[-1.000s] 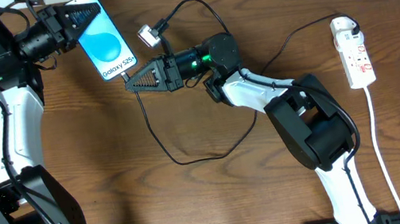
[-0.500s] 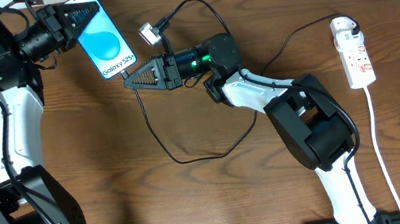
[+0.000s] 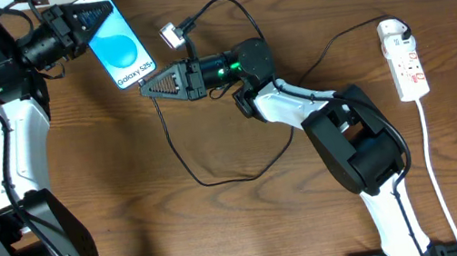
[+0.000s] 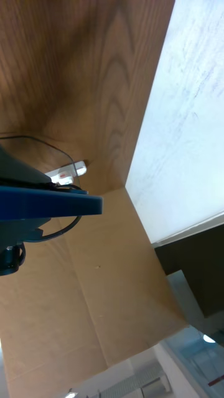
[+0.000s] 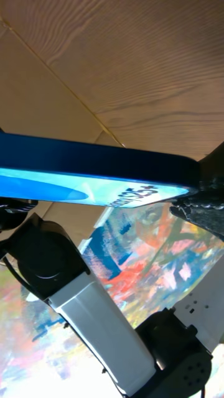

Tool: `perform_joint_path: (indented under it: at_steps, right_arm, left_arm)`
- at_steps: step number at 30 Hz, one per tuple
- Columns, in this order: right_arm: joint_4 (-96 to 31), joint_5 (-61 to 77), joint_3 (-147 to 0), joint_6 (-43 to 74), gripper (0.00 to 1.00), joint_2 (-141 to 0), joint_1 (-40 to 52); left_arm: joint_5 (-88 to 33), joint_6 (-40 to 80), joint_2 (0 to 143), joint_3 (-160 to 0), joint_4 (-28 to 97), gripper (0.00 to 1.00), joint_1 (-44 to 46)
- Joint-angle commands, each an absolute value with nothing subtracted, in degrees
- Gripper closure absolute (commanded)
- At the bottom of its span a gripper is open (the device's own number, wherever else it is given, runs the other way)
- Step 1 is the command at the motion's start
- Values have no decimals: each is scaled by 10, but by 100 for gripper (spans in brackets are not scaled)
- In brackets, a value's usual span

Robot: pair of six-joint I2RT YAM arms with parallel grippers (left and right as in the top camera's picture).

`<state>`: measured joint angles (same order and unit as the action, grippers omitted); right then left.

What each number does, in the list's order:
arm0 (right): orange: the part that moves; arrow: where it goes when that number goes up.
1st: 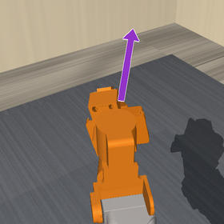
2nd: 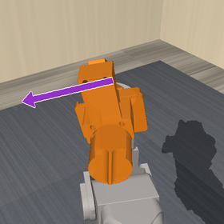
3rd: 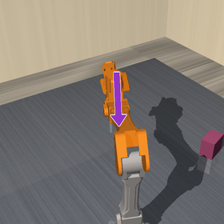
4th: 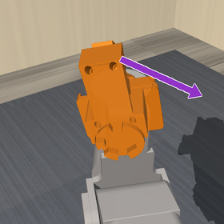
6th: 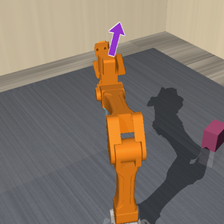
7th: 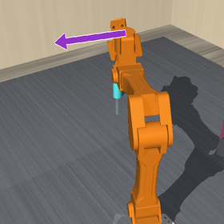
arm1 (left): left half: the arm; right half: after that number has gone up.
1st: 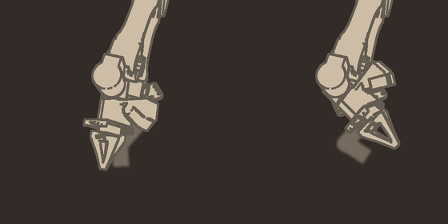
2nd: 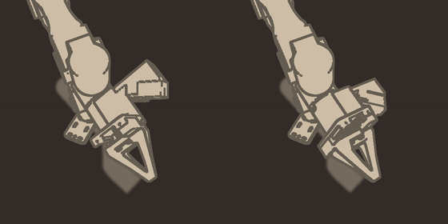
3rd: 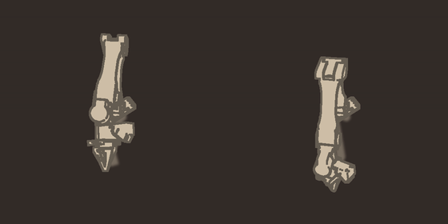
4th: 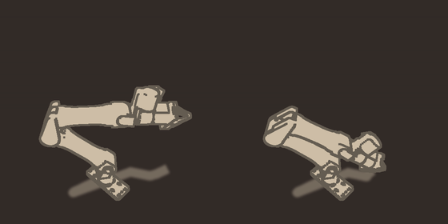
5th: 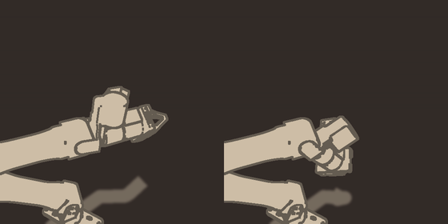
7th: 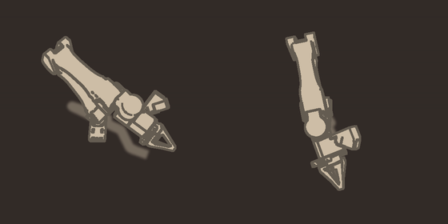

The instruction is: Plug charger to phone and switch on socket

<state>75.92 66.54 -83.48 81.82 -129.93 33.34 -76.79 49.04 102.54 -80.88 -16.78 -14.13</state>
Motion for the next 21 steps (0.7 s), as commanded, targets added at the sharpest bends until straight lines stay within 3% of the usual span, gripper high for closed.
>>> perform_joint_path:
  at_steps: [1, 14, 21]
  right_arm:
    - [762, 564, -840, 801, 99, -1296, 327]
    - [754, 580, -840, 801, 99, -1296, 327]
    - [754, 591, -840, 800, 91, -1296, 327]
  left_arm:
    - [-819, 485, 1026, -808, -164, 92, -131]
    - [-819, 485, 1026, -808, -164, 93, -131]
    - [-819, 485, 1026, -808, -164, 93, -131]
